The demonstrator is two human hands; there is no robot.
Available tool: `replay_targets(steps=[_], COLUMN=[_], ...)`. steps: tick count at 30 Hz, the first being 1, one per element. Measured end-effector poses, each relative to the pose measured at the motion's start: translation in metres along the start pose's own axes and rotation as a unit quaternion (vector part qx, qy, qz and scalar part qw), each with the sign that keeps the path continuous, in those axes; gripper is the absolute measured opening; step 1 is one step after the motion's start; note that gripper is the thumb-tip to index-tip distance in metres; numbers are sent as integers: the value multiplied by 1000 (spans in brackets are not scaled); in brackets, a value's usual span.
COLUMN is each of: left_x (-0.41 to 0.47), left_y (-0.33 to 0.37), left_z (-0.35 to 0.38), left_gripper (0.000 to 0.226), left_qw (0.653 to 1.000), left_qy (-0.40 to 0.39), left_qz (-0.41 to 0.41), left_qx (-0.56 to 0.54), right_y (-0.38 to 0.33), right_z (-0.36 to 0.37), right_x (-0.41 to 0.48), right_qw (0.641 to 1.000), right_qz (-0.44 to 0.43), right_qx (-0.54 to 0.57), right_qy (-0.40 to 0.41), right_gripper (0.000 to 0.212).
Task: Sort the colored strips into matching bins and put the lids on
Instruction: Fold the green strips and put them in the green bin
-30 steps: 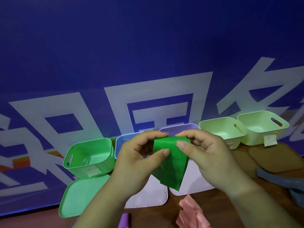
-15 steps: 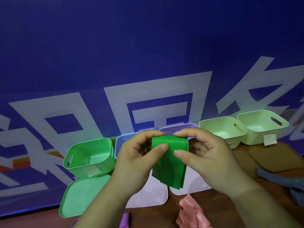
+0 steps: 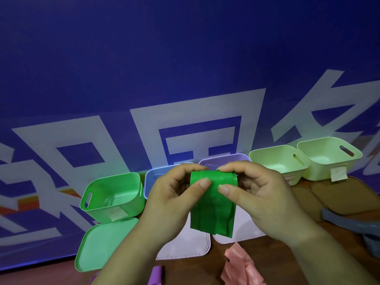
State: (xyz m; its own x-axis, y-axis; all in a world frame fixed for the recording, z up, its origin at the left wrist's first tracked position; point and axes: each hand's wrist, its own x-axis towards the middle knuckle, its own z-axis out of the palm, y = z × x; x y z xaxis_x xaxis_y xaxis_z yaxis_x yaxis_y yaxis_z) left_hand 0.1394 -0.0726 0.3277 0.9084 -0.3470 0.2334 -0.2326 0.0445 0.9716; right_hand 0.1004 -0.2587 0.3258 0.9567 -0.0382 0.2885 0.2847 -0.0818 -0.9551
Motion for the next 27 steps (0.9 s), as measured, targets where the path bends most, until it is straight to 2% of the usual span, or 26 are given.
replay_targets(steps=[7, 14, 24, 27], left_x=[-1, -1, -2, -2], left_y=[-4, -5, -3, -3], left_z=[-3, -2, 0, 0], left_gripper=[37, 37, 34, 32], left_qw=[999, 997, 999, 1000], left_qy=[-8, -11, -3, 2], left_qz=[39, 61, 38, 31], left_qx=[11, 49, 18, -2], right_y=[2, -3, 0, 1], right_z=[-3, -3, -2, -1], right_x=[1, 3, 2, 1], right_qw=[1000, 1000, 999, 999], right_qz=[17, 14, 31, 30], right_qx=[12, 13, 10, 15], right_qy=[-1, 13, 4, -3], right_gripper=[23, 25, 21, 31])
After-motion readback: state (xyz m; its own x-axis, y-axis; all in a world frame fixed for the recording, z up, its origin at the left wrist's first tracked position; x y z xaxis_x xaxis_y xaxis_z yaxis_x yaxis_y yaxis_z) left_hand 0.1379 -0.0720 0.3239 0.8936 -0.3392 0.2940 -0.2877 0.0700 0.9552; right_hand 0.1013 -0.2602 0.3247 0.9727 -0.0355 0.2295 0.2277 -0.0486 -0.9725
